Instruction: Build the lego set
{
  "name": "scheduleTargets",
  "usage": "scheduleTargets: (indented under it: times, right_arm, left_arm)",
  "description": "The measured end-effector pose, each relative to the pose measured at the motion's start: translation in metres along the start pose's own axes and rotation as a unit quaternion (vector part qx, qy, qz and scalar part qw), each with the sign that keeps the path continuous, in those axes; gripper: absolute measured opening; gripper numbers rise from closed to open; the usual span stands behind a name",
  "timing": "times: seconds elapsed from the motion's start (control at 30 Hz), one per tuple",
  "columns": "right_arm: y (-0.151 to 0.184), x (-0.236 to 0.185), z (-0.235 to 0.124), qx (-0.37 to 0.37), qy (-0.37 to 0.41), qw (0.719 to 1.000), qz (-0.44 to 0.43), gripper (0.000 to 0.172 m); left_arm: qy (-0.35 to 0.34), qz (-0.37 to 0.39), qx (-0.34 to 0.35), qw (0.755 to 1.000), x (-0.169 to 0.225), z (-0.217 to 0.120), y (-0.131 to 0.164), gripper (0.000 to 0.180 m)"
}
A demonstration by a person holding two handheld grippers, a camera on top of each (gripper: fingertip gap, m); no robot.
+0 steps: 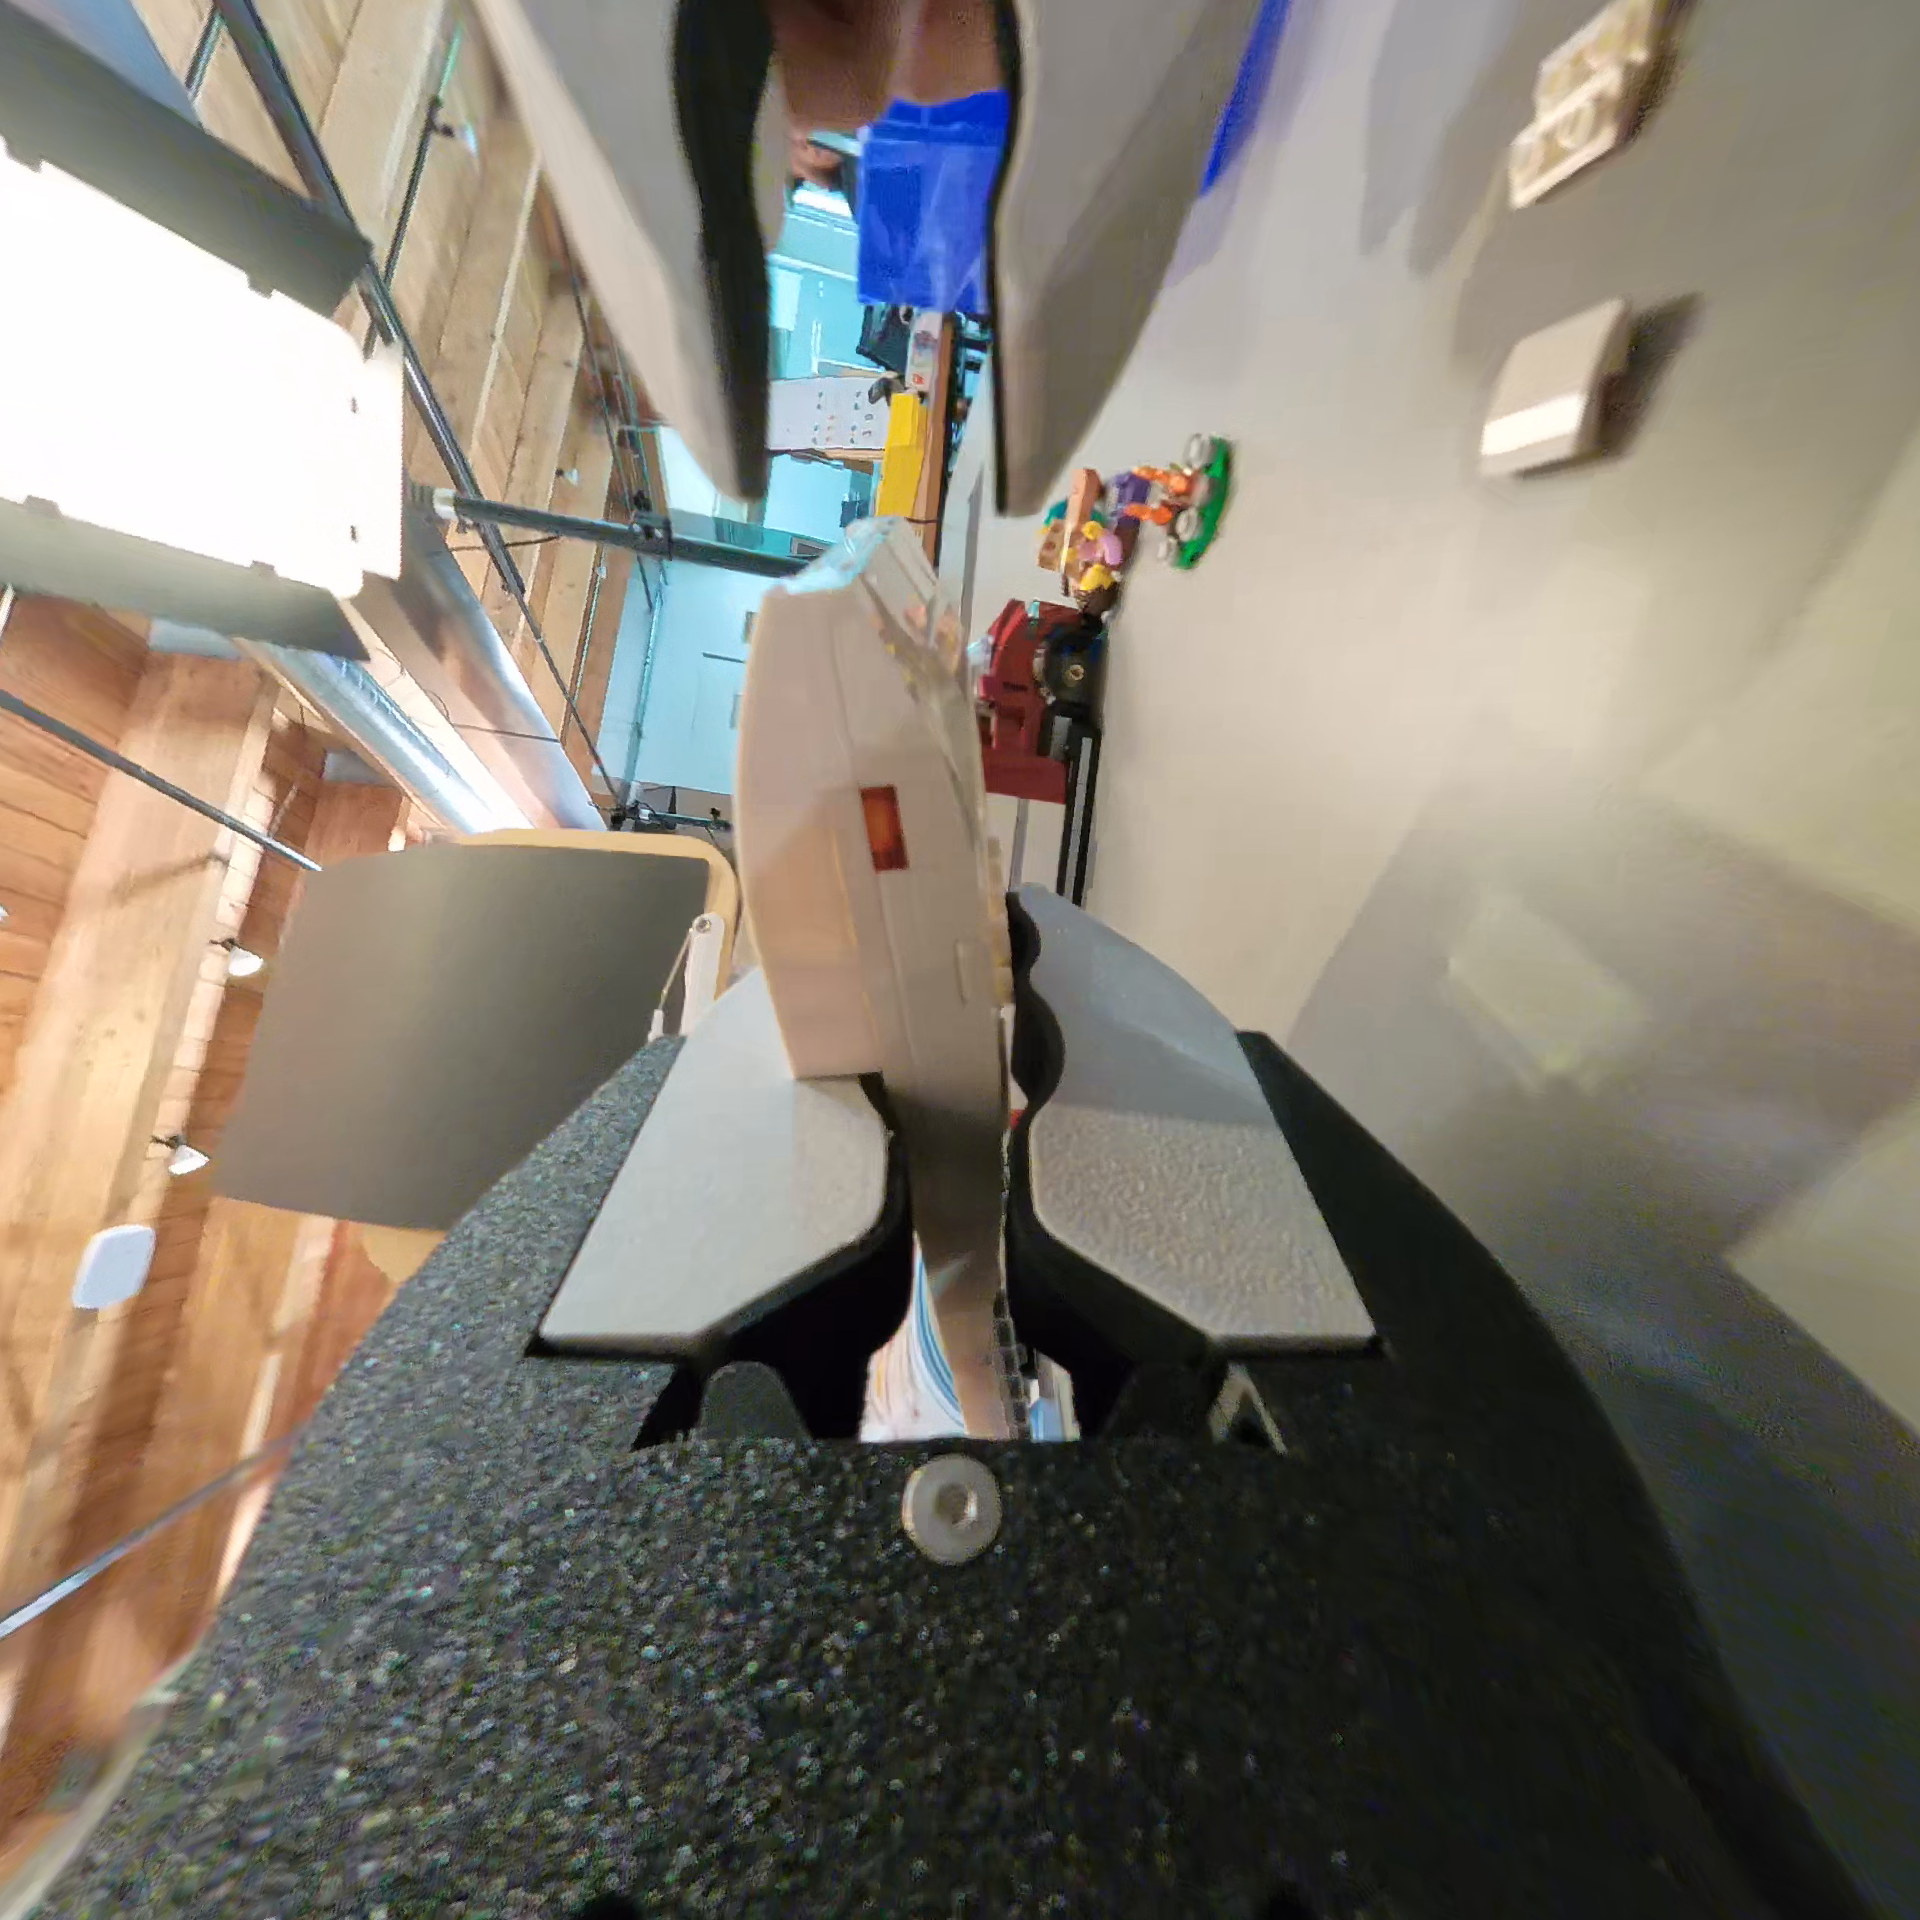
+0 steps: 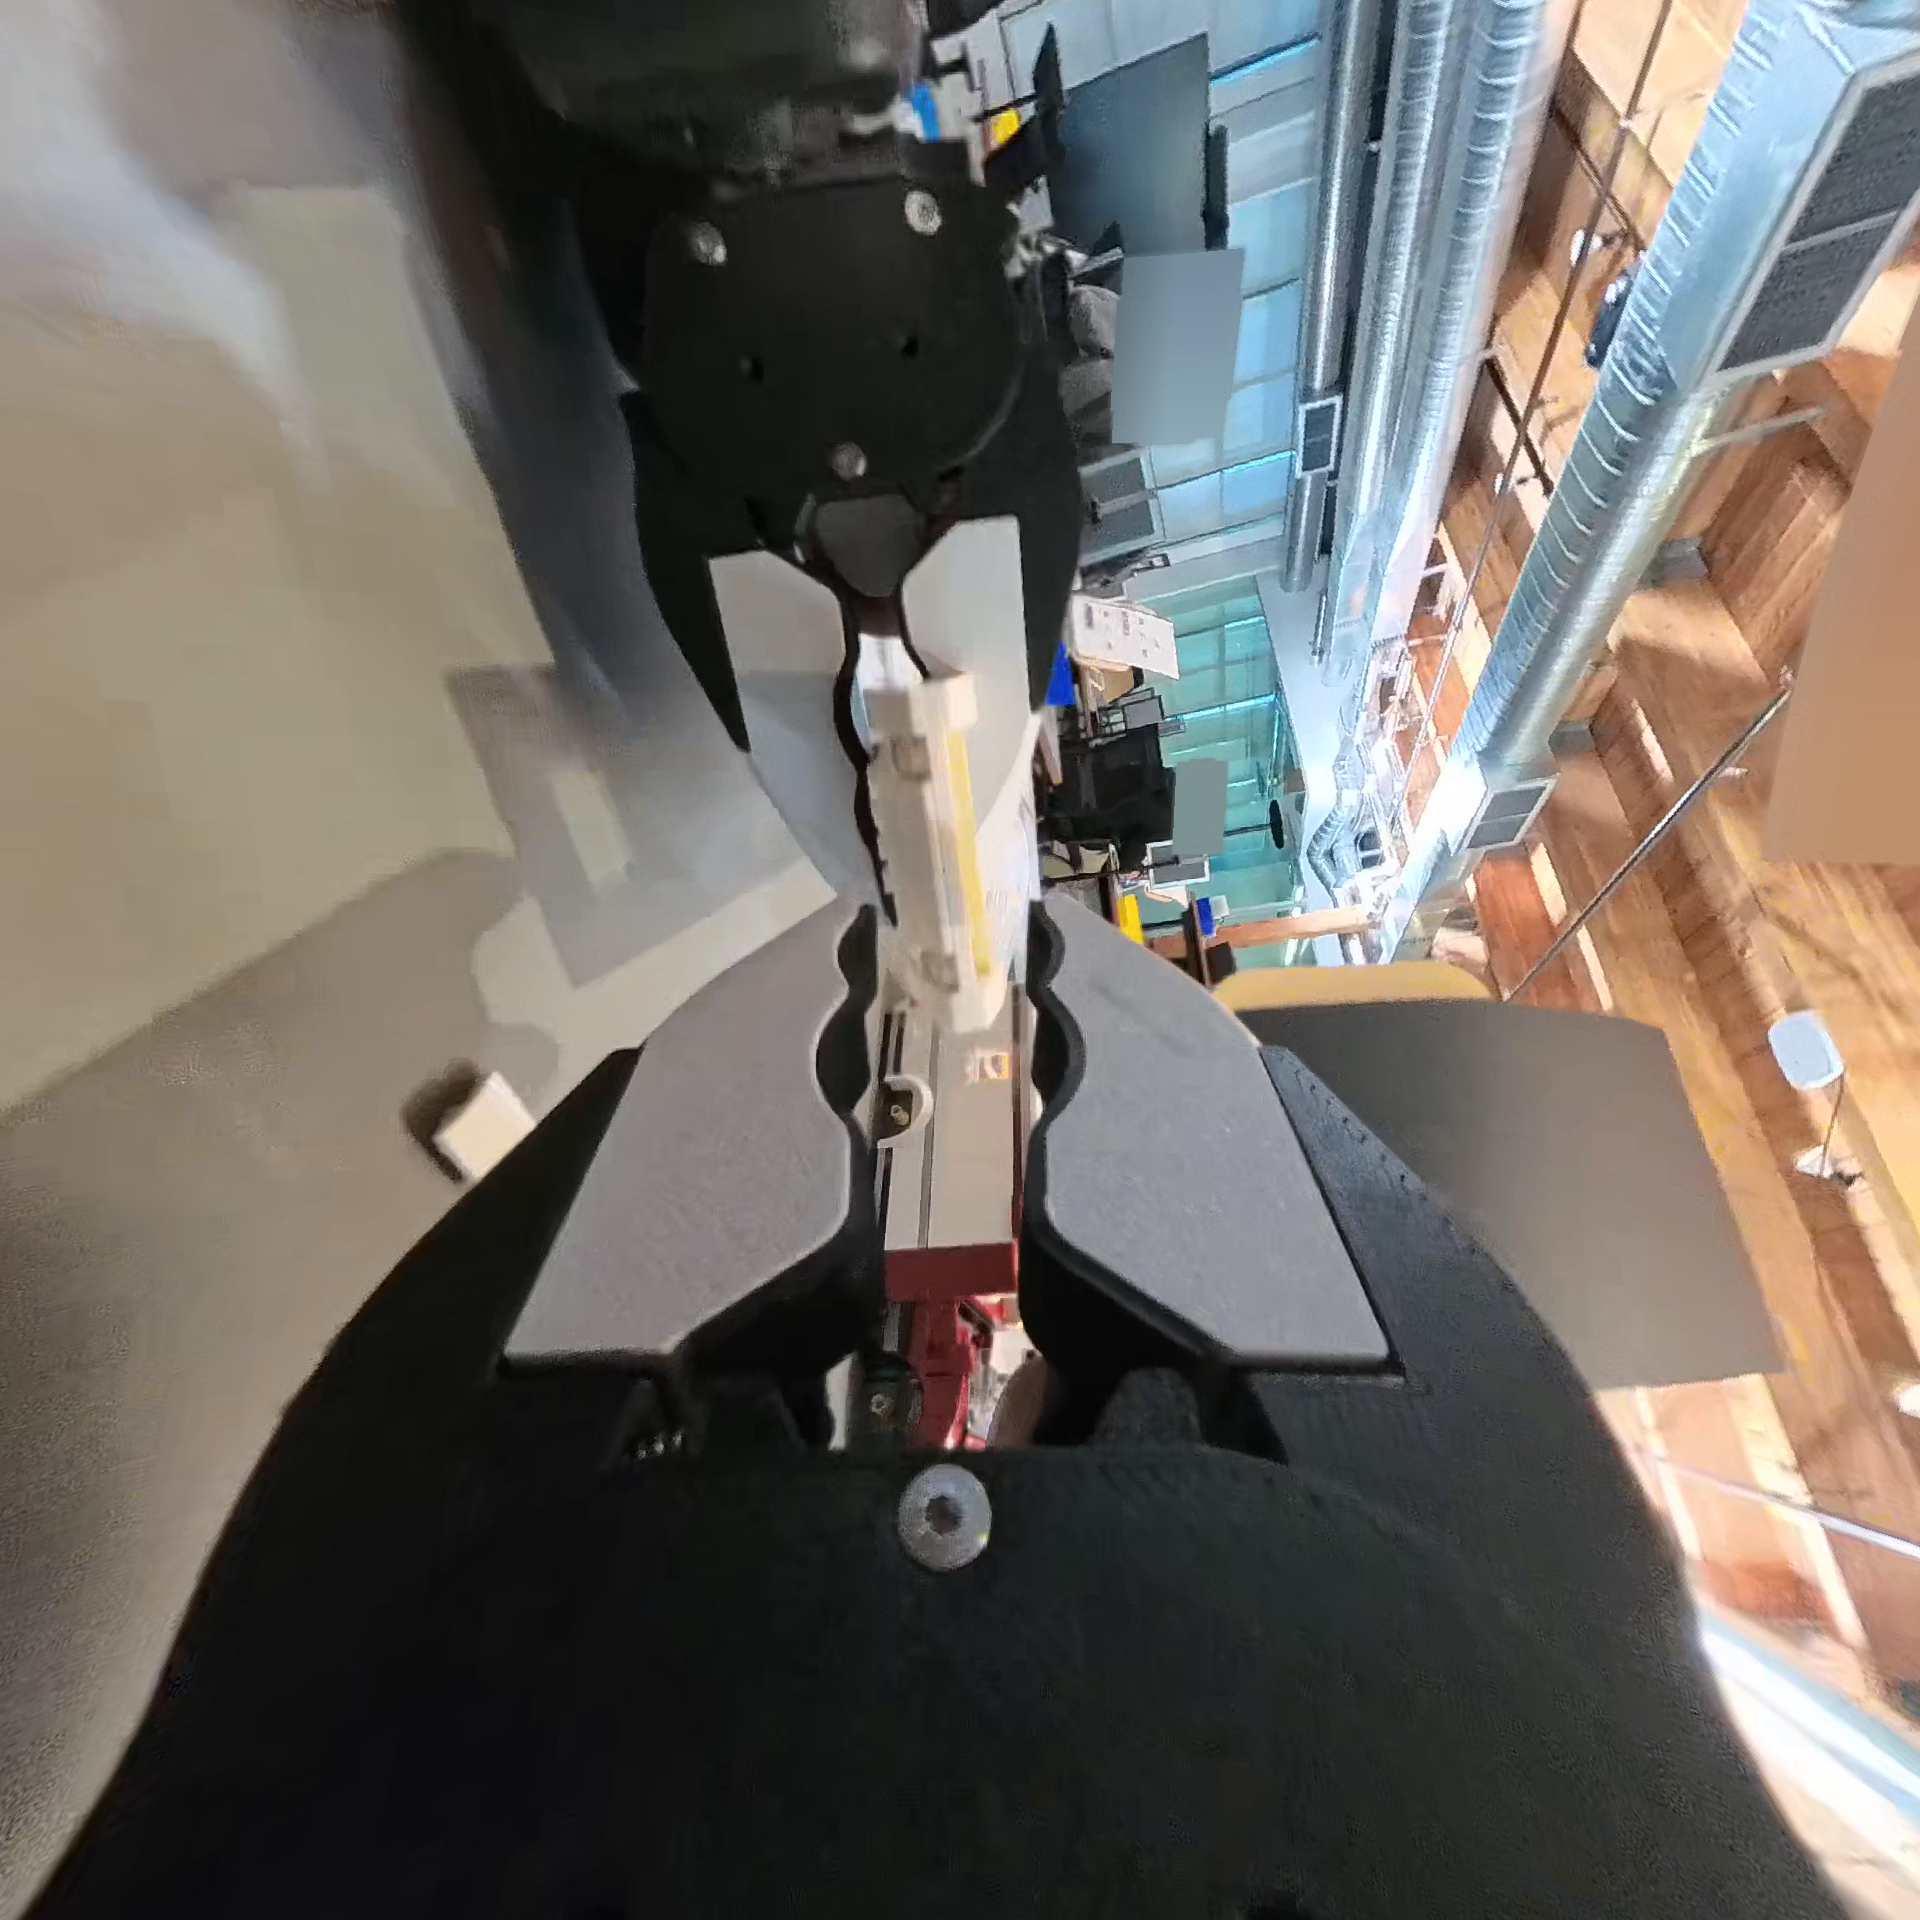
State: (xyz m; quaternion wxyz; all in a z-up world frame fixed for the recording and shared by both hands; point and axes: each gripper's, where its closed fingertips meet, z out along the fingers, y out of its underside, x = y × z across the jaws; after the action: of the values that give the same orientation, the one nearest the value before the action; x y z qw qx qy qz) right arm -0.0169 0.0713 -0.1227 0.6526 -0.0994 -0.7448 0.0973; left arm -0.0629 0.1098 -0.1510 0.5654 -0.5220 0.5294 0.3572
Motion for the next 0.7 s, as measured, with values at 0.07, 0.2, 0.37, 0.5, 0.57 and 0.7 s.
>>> scheduleTargets:
  times: [0.07,0.2,0.37,0.5,0.57,0.7]
  right_arm:
    - [0.007,0.008,-0.002,-0.005,0.011,1.0,0.018,0.029]
    - [0.014,0.018,-0.001,-0.008,0.028,0.999,0.045,0.032]
    - [0.016,0.022,0.003,-0.017,0.042,0.998,0.046,0.043]
    - [0.006,0.029,0.004,-0.004,0.05,0.998,0.04,0.049]
    - [0.0,0.028,0.006,-0.001,0.041,0.998,0.038,0.045]
    - [-0.002,0.021,0.009,-0.013,0.027,0.999,0.013,0.042]
  left_arm:
    - [-0.005,-0.034,0.006,0.999,-0.007,-0.001,0.002,0.015]
    - [-0.013,-0.085,0.019,0.996,-0.016,-0.003,0.006,0.015]
    - [-0.012,-0.115,0.033,0.993,-0.02,-0.004,0.004,0.015]
    - [-0.008,-0.117,0.034,0.993,-0.018,-0.003,0.003,0.015]
    - [-0.008,-0.105,0.031,0.994,-0.017,-0.003,0.003,0.015]
    - [-0.024,-0.029,0.007,0.999,-0.016,-0.003,0.002,0.015]
